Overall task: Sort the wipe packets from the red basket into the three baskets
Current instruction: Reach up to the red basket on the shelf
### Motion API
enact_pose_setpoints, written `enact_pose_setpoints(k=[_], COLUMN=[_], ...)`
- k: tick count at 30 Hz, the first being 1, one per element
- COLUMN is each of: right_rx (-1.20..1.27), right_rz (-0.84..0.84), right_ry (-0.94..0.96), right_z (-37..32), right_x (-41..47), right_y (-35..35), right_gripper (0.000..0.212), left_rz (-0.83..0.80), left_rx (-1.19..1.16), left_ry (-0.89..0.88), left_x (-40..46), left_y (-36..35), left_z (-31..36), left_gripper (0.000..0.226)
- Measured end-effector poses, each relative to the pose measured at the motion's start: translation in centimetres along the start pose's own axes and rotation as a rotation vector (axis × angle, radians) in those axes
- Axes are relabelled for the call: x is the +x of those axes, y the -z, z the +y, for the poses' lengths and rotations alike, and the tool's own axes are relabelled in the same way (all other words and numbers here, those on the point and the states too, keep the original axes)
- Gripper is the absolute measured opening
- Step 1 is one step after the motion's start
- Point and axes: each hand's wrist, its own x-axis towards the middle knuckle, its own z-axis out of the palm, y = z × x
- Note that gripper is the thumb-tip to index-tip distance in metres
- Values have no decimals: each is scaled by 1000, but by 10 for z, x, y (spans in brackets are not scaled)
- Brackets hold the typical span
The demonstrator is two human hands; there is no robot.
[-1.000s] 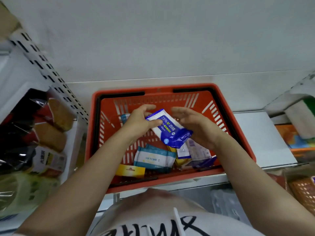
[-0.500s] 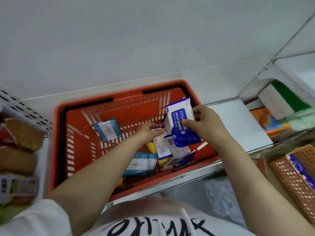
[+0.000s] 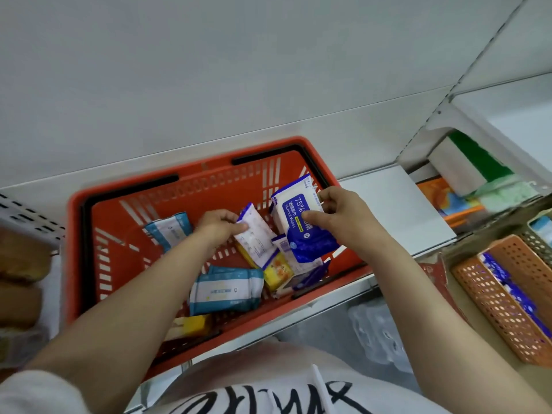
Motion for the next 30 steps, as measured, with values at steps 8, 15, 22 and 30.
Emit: enact_pose_setpoints(k=[8,15,22,30], right_rx=[290,378,424,561], right_rz=[13,44,153,328], right_ry=[22,106,96,107], right_z=[-22,-43,-37,10], right_x=[6,-6,-36,-97], right_y=[-26,-54,-47,0], right_gripper=[33,36,49,72], left_rz=[34,219,148,-13], left_rx=[-422,-281,-331,-389], left_ry=[-217,-394,-388,-433], left_x=[-54,-85,-97,-142], left_y=[66,83,75,7], left_z=[18,15,27,42], left_gripper=[10,15,68,42])
